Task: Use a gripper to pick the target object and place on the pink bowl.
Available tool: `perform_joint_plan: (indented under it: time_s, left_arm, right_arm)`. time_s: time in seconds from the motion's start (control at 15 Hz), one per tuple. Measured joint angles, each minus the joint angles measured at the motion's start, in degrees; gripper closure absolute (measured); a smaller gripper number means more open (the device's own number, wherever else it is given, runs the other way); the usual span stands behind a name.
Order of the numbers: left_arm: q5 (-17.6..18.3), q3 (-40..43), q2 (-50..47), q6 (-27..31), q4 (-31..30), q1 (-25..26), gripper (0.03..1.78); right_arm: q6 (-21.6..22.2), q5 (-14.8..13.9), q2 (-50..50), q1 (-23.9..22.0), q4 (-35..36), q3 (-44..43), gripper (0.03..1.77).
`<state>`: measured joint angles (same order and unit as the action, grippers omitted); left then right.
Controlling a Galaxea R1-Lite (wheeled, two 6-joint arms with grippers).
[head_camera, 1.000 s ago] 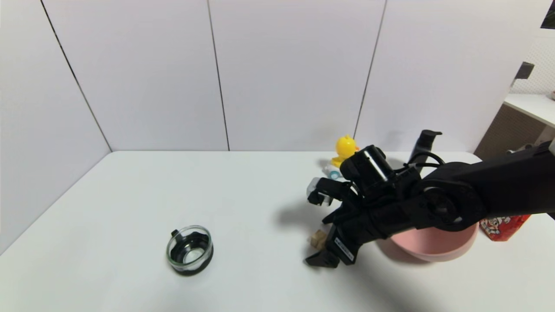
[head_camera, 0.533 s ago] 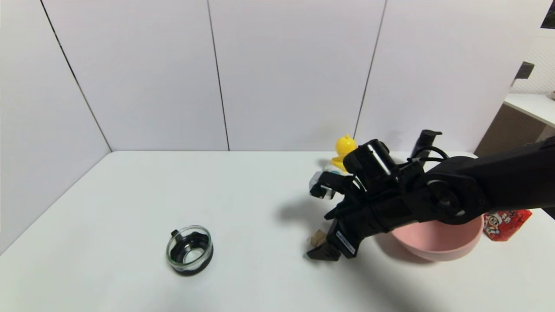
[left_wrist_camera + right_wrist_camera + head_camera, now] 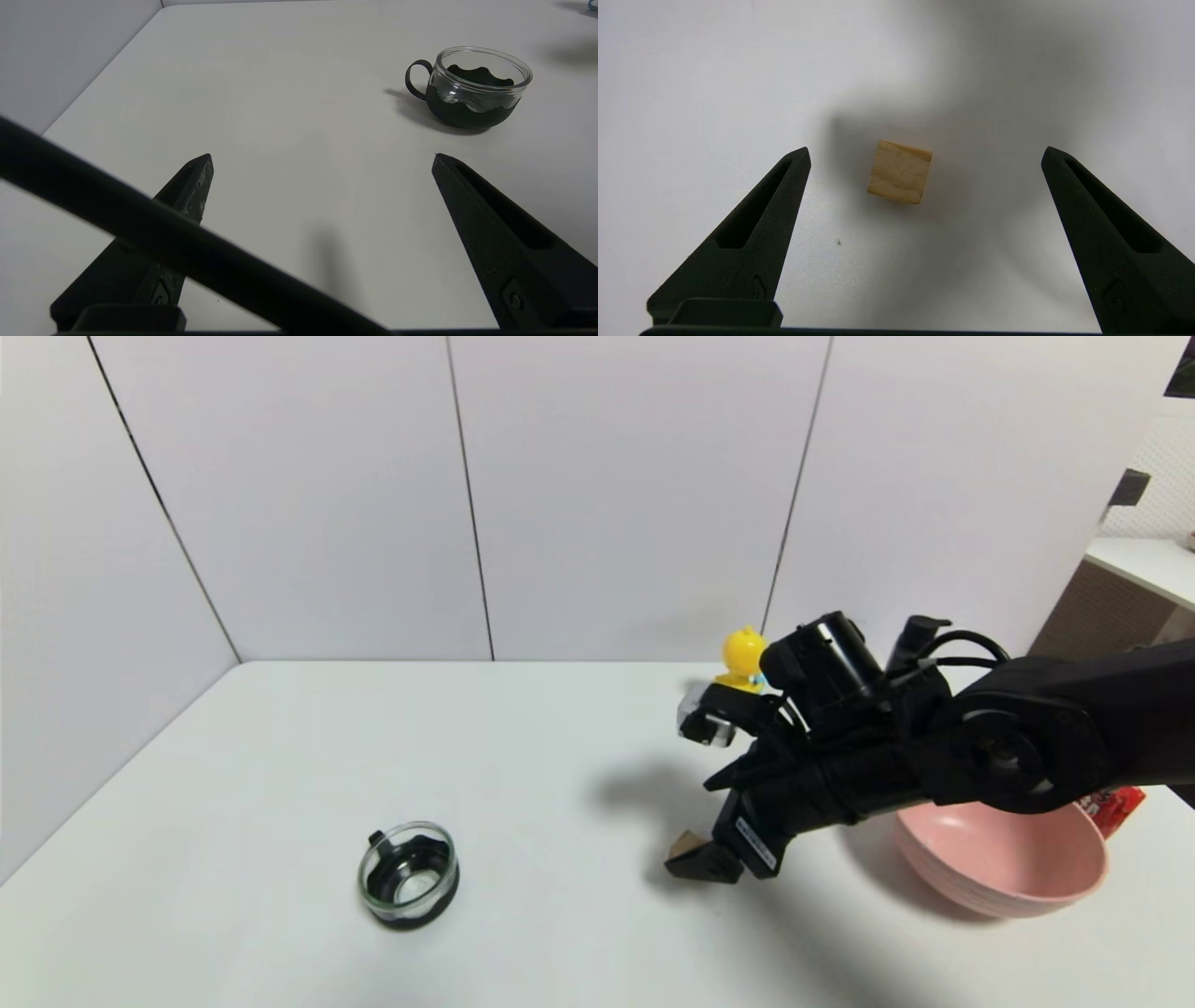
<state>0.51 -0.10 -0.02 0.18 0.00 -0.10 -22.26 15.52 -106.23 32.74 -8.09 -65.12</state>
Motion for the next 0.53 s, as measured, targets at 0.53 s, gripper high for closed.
perform_joint_plan:
  time_s: [0.53]
  left_arm:
    - [0.0, 0.0, 0.0, 0.0, 0.0, 0.0, 0.12]
  right_arm:
    - [-0.2, -0.1, 0.7, 0.2, -1.1, 0.8, 0.09]
